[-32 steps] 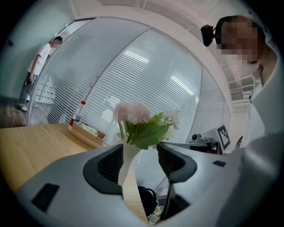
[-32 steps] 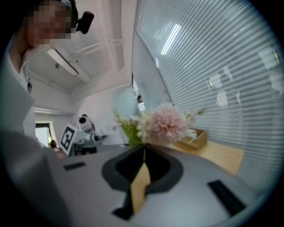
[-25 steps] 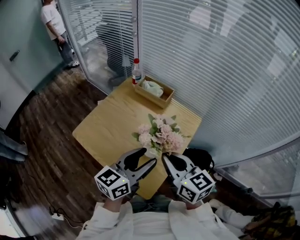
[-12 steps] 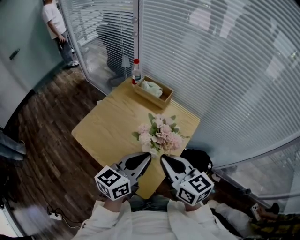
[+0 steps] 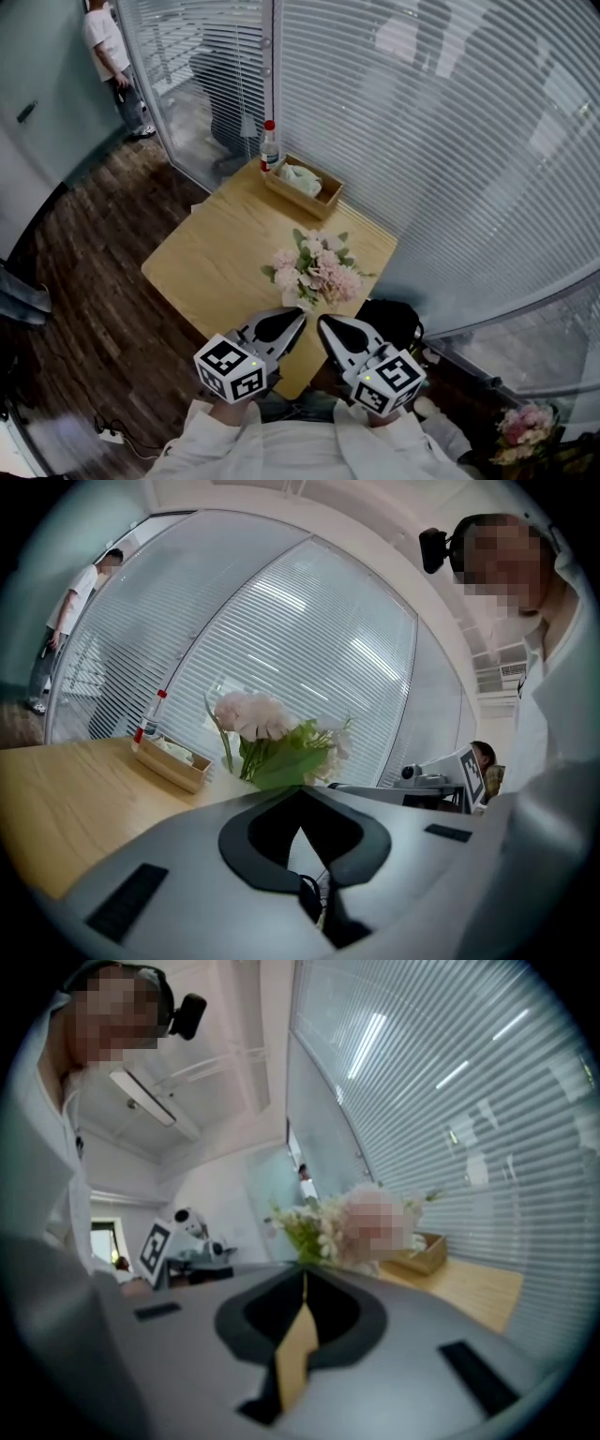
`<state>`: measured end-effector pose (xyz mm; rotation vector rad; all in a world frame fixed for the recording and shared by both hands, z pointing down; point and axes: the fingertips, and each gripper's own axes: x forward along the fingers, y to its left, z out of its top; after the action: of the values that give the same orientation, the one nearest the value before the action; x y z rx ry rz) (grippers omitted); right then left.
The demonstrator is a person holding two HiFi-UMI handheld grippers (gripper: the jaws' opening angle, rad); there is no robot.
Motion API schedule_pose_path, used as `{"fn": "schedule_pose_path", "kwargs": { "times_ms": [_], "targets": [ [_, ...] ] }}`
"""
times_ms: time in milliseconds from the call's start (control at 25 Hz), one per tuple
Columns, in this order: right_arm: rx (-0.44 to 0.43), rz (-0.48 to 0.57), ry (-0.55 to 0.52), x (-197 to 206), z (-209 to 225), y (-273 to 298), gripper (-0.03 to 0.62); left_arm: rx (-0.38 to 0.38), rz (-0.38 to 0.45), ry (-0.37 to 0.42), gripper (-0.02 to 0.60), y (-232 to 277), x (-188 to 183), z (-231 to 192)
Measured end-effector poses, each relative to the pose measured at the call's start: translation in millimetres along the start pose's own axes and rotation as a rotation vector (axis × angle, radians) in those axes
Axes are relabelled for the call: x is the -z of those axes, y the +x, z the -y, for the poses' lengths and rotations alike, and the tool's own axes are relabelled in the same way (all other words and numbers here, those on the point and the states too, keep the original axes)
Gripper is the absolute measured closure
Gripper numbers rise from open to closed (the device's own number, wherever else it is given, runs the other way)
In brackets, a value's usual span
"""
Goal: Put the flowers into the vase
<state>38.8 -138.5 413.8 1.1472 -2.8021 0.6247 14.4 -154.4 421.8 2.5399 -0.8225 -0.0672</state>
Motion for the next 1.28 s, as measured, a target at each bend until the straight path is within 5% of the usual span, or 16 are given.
{"fn": "schedule_pose_path", "kwargs": {
  "times_ms": [240, 1280],
  "targets": [
    [0.005, -0.015, -0.019, 1.7, -2.3, 2.8, 0.580, 0.008, -0.020, 0.051, 0.572, 1.3, 0.3, 6.0],
    [0.006, -0.015, -0.042, -0.3, -4.3, 4.0, 0.582, 0.010, -0.004, 0.018, 0.572, -1.3, -4.9, 4.9]
  ]
}}
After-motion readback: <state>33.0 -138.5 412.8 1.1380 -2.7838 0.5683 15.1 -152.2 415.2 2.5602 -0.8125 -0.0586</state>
